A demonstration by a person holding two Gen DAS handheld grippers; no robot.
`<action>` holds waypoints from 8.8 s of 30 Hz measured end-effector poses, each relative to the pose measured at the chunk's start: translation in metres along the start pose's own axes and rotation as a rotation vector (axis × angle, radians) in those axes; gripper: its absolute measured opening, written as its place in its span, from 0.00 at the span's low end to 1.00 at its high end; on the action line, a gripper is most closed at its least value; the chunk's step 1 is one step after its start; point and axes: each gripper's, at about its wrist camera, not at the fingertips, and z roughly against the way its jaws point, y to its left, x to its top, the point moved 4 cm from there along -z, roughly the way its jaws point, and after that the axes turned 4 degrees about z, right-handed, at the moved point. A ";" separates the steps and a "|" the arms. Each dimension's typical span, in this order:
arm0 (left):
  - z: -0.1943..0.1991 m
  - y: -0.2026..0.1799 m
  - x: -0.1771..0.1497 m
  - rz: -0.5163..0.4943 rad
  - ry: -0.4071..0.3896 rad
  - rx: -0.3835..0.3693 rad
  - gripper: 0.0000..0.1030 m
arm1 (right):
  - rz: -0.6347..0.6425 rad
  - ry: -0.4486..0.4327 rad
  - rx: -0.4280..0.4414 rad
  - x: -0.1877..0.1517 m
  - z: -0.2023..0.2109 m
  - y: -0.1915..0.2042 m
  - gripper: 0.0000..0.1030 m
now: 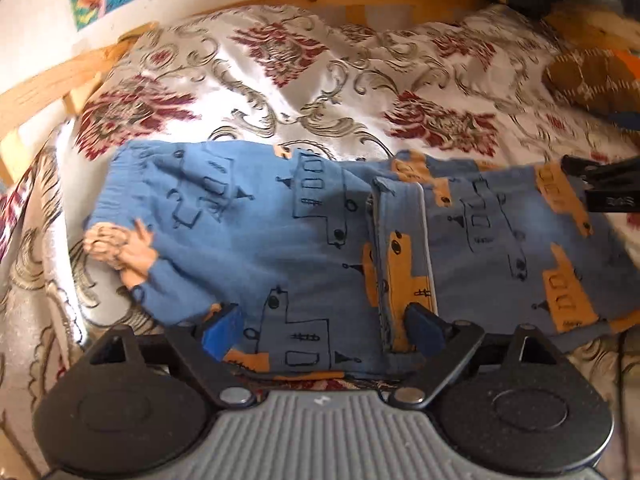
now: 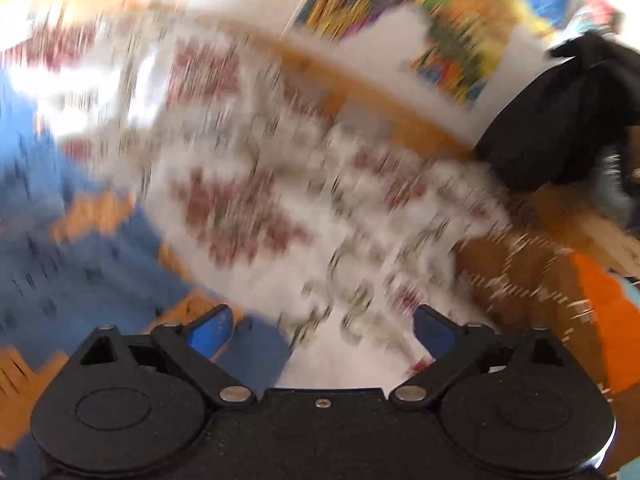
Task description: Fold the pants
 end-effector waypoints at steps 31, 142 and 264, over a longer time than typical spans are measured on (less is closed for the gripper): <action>0.005 0.118 0.054 0.145 -0.161 -0.094 0.99 | 0.198 -0.106 0.141 0.025 0.060 0.145 0.99; 0.033 -0.036 0.012 0.190 -0.147 -0.177 0.82 | -0.290 0.034 0.170 -0.070 0.082 -0.054 0.94; 0.025 -0.053 0.018 -0.012 0.031 -0.323 0.22 | -0.440 0.141 0.675 -0.053 0.063 -0.032 0.21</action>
